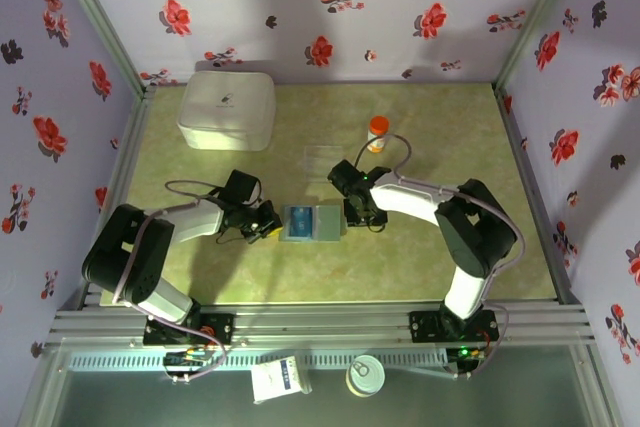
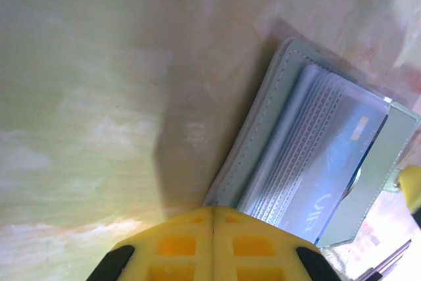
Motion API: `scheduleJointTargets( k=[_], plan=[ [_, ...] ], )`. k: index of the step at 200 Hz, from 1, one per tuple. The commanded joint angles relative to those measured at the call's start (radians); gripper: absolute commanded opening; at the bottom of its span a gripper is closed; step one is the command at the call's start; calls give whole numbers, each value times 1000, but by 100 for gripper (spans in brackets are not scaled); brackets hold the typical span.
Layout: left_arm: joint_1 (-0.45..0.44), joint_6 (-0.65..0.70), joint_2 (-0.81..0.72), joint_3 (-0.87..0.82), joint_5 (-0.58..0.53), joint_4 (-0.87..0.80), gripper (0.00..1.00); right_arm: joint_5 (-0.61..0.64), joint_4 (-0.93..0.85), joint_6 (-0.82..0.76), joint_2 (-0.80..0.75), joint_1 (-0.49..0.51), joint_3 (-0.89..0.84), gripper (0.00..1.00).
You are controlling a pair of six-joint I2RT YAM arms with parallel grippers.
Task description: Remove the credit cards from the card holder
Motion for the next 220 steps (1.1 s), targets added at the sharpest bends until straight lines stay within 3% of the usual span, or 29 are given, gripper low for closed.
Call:
scheduleJointTargets(
  k=[1,52,100,172,220],
  plan=[
    [-9,-14,-18,-11,-24,-66,0,9,-81,-7,-55,17,90,42],
    [-13,-24,-42,-17,-25,-68,0,42,-173,3,-39,105,246,44],
    [-16,-29,-40,-24,-24,-58,0,-35,-139,56,54,156,310,47],
    [-16,-28,-23,-20,-26,-51,0,-35,-114,76,164,154,292,72],
    [-15,-21,-16,-10,-25,-61,0,-47,-100,76,206,131,255,84]
  ],
)
